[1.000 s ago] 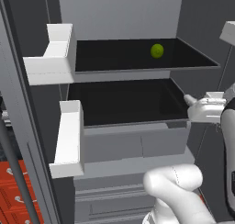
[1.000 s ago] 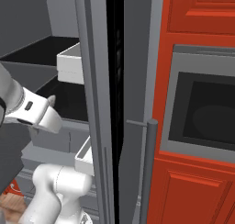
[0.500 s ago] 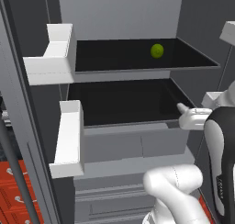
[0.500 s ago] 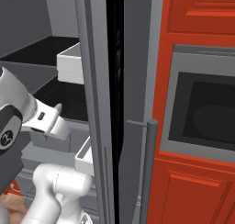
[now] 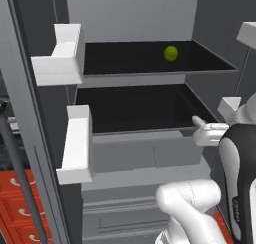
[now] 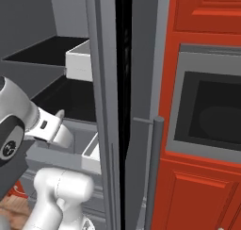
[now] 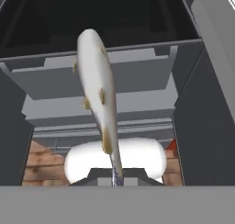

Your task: Take the cheese, fish, and lime from the fridge and place them on the plate on the dining counter to create an appetizer plate.

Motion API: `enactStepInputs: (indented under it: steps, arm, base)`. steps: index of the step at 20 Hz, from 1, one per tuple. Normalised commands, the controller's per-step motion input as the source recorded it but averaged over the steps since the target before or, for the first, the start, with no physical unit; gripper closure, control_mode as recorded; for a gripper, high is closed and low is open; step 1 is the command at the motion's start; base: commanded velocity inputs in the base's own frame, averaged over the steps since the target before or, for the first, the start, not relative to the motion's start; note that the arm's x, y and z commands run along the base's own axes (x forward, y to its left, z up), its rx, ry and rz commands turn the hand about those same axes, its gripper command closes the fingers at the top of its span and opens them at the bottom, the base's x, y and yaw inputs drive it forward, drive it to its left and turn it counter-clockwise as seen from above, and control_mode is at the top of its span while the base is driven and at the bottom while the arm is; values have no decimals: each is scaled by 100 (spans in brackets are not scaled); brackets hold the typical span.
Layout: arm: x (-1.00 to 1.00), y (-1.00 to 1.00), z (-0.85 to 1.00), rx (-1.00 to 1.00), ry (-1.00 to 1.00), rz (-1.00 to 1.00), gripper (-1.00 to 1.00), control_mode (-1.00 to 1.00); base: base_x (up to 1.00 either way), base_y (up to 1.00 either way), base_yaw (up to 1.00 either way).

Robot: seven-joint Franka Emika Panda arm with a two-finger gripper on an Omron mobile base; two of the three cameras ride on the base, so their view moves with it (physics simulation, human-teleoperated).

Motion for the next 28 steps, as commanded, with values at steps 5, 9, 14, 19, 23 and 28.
enactStepInputs:
  steps: [5,9,14,19,23,28]
  arm:
    - [0,0,0,0,0,0,100,100]
    - [0,0,0,0,0,0,100,100]
    - [0,0,0,0,0,0,100,100]
    - [0,0,0,0,0,0,100,100]
    - [0,0,0,0,0,0,100,100]
    - [0,0,0,0,0,0,100,100]
  base:
    - [-73,10,16]
    - [-69,7,27]
    - [-55,8,32]
    - [-53,0,39]
    - [-66,0,44]
    - [-86,0,48]
